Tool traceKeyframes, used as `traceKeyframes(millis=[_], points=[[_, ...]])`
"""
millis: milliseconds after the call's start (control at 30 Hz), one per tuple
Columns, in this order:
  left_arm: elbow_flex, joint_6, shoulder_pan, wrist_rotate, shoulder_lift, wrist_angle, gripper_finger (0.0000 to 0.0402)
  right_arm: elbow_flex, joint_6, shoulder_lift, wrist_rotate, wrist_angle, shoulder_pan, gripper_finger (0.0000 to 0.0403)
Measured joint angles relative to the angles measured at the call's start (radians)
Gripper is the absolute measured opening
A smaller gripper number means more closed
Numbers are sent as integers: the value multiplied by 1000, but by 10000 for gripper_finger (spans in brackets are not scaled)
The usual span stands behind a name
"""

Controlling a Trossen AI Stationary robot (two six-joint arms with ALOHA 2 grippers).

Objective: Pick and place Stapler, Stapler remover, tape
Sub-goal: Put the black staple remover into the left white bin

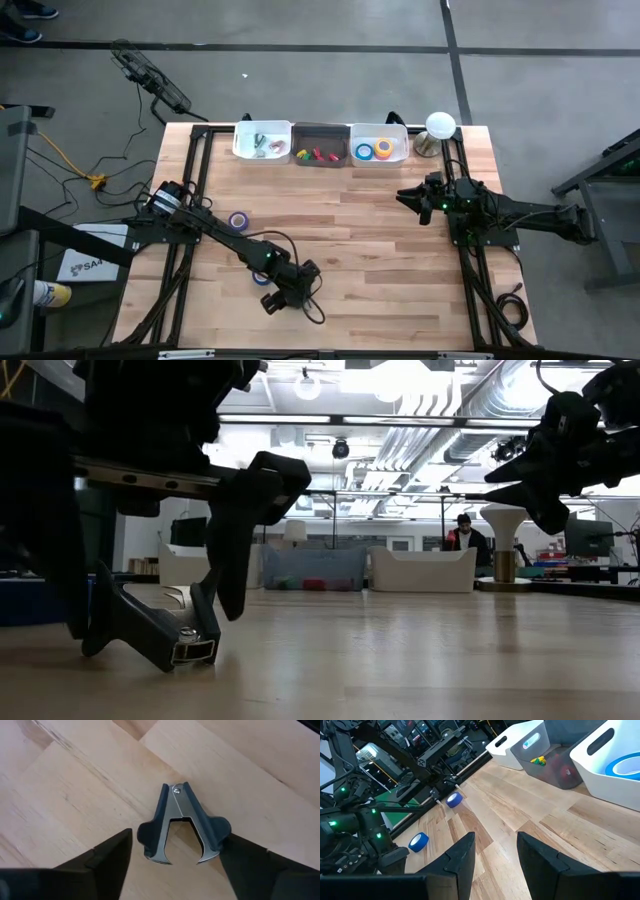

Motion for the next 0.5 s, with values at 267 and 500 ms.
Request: traceKeyframes(millis=[267,500], points=[[0,-49,0,0,0,1,183,0,0,0,0,0,0,138],[8,-141,34,-4,0,8,99,0,0,0,0,0,0,138]])
